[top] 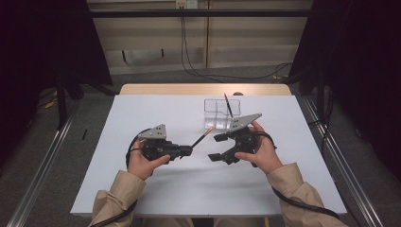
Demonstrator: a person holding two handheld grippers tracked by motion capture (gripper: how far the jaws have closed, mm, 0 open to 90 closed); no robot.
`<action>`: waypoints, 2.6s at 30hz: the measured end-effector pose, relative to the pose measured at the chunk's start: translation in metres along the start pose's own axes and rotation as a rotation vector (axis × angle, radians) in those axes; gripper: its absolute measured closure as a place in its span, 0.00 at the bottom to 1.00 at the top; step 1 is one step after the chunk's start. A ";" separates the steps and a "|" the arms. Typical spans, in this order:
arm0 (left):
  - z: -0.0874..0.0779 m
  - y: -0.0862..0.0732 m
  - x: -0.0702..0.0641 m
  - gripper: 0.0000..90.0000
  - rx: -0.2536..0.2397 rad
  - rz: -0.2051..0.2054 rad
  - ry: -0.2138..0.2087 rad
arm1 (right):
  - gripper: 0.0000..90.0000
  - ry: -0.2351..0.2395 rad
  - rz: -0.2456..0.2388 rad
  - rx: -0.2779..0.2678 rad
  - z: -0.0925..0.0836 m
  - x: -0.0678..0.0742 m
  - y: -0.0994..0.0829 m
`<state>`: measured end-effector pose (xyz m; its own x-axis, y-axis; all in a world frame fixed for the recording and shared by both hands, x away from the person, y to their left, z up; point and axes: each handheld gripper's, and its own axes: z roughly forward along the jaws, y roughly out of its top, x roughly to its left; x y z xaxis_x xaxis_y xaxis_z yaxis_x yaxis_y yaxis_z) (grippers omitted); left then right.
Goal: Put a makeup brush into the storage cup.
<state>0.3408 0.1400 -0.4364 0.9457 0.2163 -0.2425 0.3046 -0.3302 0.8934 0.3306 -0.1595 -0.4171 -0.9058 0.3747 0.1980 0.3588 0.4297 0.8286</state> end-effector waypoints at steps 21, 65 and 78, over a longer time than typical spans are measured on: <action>0.008 0.001 -0.003 0.95 -0.011 0.003 -0.013 | 0.63 0.016 0.020 -0.083 0.001 0.002 0.014; 0.025 0.000 -0.006 0.94 -0.044 -0.017 -0.046 | 0.92 0.108 0.141 -0.194 0.001 -0.001 0.019; 0.035 -0.001 -0.007 0.93 -0.074 -0.052 -0.058 | 0.94 0.098 0.167 -0.226 0.004 -0.001 0.019</action>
<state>0.3383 0.1070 -0.4486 0.9346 0.1767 -0.3088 0.3461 -0.2510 0.9040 0.3393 -0.1490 -0.4039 -0.8596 0.3390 0.3822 0.4558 0.1710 0.8735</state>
